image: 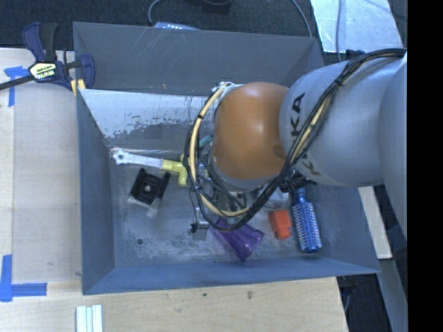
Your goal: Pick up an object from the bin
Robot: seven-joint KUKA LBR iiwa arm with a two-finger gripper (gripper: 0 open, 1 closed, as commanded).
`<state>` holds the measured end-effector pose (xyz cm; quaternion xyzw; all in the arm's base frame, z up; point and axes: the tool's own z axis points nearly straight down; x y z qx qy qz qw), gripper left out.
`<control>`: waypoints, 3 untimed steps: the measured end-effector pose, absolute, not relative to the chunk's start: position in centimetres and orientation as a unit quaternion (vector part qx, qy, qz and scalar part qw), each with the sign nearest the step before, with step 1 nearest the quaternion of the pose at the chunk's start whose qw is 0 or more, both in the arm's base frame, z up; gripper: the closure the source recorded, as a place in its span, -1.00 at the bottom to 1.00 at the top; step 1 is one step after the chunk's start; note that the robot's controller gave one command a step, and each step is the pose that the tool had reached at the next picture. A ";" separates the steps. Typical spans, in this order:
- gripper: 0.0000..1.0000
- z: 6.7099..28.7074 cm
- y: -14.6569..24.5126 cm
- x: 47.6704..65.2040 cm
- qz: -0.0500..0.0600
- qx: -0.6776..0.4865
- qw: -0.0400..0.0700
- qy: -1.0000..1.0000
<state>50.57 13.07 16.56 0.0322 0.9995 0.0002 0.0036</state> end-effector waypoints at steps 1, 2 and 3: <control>-1.00 12.9 14.6 53.6 0.001 -0.019 0.003 1.000; -1.00 11.2 12.2 57.1 0.000 -0.077 0.004 0.997; -1.00 10.0 14.7 57.8 0.000 0.016 0.005 1.000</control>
Offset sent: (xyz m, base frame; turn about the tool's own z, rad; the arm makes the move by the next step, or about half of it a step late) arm 0.1061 -0.0437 -0.0729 -0.0199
